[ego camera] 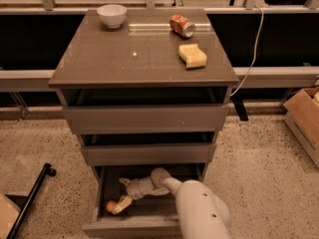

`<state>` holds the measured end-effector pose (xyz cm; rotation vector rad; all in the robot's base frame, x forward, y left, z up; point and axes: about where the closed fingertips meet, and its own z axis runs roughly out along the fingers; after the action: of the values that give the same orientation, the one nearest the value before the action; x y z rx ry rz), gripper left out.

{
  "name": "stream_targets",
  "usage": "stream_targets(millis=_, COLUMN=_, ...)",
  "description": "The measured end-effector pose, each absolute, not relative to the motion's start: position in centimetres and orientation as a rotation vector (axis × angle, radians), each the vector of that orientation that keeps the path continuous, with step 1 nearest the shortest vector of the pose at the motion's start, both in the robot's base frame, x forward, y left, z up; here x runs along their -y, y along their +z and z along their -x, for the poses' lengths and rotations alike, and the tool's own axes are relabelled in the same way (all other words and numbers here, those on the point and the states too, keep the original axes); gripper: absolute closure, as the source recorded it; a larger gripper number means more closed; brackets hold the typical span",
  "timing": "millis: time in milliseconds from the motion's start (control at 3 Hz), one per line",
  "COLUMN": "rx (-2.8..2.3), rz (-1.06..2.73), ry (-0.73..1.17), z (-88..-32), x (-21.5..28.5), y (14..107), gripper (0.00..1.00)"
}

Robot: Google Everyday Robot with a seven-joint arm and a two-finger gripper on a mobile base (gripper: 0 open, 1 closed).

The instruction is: Pick orange from bottom drawer and place on counter

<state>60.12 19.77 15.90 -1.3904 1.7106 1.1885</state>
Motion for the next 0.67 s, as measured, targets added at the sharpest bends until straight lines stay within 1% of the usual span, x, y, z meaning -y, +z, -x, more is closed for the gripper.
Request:
stream_targets(millis=333, rx=-1.702, rz=1.372, ry=1.224, z=-59.6, x=-22.0, y=15.1, gripper=0.00)
stream_targets(millis=667, rx=-1.715, rz=1.342, ry=1.250, z=-59.1, x=-23.1, y=14.1, gripper=0.00)
